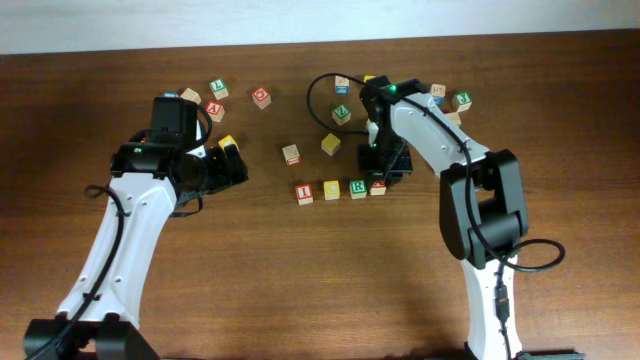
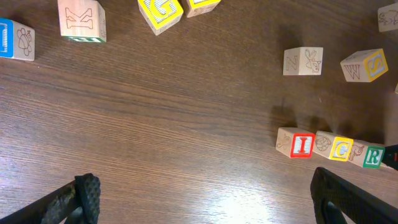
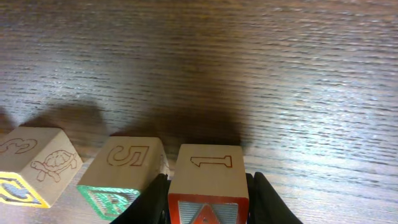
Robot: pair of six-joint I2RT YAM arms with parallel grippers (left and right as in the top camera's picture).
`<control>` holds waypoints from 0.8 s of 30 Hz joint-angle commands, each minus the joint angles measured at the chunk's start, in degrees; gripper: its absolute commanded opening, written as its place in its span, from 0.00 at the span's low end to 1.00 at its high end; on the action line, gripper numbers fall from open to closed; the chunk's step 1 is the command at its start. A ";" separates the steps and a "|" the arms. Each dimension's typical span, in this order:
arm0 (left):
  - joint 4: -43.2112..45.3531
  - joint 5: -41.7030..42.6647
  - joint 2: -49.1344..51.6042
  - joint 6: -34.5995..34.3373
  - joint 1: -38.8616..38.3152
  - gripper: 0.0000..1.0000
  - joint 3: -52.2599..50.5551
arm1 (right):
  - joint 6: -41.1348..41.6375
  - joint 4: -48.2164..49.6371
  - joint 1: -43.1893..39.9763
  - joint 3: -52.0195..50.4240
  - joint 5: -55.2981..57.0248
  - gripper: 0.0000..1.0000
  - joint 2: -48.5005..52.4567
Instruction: Spell out ICRA
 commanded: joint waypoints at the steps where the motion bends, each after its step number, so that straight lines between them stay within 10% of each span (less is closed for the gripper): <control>1: 0.04 -0.59 0.35 -0.50 -0.17 0.99 0.24 | 0.57 0.11 0.31 -0.52 -0.68 0.27 -0.76; 24: 0.04 -0.59 0.35 -0.48 -0.17 0.99 0.24 | 4.00 -0.68 2.56 -0.52 -0.94 0.31 -0.76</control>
